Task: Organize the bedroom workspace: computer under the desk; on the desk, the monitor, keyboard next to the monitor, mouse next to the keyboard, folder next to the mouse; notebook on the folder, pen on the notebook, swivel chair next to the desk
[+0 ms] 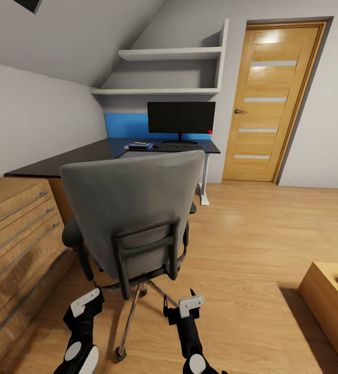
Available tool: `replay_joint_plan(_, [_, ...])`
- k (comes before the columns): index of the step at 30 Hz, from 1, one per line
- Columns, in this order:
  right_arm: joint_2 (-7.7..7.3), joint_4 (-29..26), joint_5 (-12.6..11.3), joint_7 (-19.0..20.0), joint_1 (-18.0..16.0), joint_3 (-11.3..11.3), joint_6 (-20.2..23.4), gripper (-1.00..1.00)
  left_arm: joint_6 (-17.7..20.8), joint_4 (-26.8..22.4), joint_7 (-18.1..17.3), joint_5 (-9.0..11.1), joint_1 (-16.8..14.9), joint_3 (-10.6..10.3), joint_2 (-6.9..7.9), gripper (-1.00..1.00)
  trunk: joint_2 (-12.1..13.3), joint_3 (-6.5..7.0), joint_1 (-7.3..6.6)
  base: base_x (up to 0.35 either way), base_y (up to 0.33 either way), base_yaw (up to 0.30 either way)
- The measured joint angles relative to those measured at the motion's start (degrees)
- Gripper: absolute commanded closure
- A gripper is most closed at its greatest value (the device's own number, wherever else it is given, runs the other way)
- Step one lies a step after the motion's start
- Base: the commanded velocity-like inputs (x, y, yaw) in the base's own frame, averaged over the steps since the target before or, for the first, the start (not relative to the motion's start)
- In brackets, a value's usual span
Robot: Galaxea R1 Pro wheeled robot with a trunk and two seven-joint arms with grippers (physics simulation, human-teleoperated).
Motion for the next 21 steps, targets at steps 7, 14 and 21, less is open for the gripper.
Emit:
replay_joint_plan(7, [0.0, 0.0, 0.0, 0.0, 0.0, 0.0, 0.0, -1.0, 0.0, 0.0, 0.0, 0.0, 0.0, 0.1, -0.57, -1.0, 0.0, 0.0, 0.0, 0.0, 0.0, 0.0])
replay_joint_plan(14, [0.0, 0.0, 0.0, 0.0, 0.0, 0.0, 0.0, -1.0, 0.1, 0.0, 0.0, 0.0, 0.0, 0.1, -0.96, -1.0, 0.0, 0.0, 0.0, 0.0, 0.0, 0.0])
replay_joint_plan(21, [0.0, 0.0, 0.0, 0.0, 0.0, 0.0, 0.0, -1.0, 0.1, 0.0, 0.1, 0.0, 0.0, 0.1, -1.05, -1.0, 0.0, 0.0, 0.0, 0.0, 0.0, 0.0])
